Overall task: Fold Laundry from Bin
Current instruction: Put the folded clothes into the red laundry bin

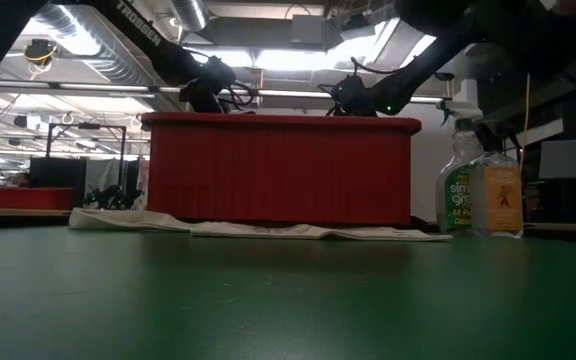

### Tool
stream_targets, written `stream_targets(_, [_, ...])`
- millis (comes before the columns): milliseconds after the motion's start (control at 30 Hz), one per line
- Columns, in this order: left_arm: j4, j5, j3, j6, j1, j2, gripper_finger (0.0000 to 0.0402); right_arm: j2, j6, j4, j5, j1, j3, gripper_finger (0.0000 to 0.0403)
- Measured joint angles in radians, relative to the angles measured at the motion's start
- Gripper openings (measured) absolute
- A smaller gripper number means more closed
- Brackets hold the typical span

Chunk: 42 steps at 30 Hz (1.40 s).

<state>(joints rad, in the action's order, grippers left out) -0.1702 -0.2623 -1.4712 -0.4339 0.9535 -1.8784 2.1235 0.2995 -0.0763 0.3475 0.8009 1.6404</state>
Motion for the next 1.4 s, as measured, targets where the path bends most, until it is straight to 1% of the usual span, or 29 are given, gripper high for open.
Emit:
stream_targets(167, [-0.001,0.001,0.000,0.000,0.000,0.000,0.0125,0.000,-0.163,0.140,0.061,0.000,0.085,0.0158])
stream_targets(300, [0.000,0.002,0.000,0.000,0.000,0.000,0.0121,0.000,-0.319,0.324,0.144,0.000,0.206,0.0158])
stream_targets(433, [0.000,0.003,0.000,0.000,0.000,0.000,0.0119,0.000,-0.428,0.501,0.242,-0.001,0.343,0.0158])
stream_targets(500, [0.001,0.031,0.000,0.000,0.000,0.000,0.0119,0.000,-0.457,0.577,0.269,-0.002,0.415,0.0158])
stream_targets(567, [0.012,0.082,0.000,0.000,0.000,-0.001,0.0119,-0.001,-0.461,0.646,0.270,-0.002,0.484,0.0158])
stream_targets(633, [0.037,0.146,0.001,0.001,0.000,-0.001,0.0119,-0.001,-0.461,0.699,0.229,-0.006,0.549,0.0158])
stream_targets(700, [0.069,0.212,0.001,0.001,0.000,-0.001,0.0119,-0.002,-0.461,0.741,0.137,-0.010,0.603,0.0158])
stream_targets(767, [0.108,0.272,0.001,0.001,-0.001,-0.001,0.0119,-0.002,-0.461,0.775,-0.012,-0.011,0.641,0.0158])
stream_targets(900, [0.167,0.346,0.001,0.001,-0.001,-0.001,0.0119,-0.001,-0.461,0.785,-0.333,-0.009,0.646,0.0158])
stream_targets(967, [0.180,0.359,0.001,0.001,-0.003,-0.001,0.0119,0.008,-0.461,0.774,-0.424,-0.010,0.634,0.0158])
stream_targets(1033, [0.180,0.358,0.001,0.001,-0.007,-0.001,0.0119,0.029,-0.461,0.774,-0.445,-0.010,0.624,0.0158])
stream_targets(1200, [0.180,0.344,0.001,0.003,-0.018,-0.001,0.0119,0.115,-0.461,0.773,-0.441,-0.001,0.621,0.0158])
stream_targets(1300, [0.181,0.293,0.001,0.056,-0.027,-0.001,0.0119,0.167,-0.461,0.734,-0.414,0.005,0.621,0.0158])
stream_targets(1400, [0.180,0.243,0.001,0.108,-0.032,-0.001,0.0119,0.227,-0.444,0.678,-0.358,0.014,0.621,0.0158])
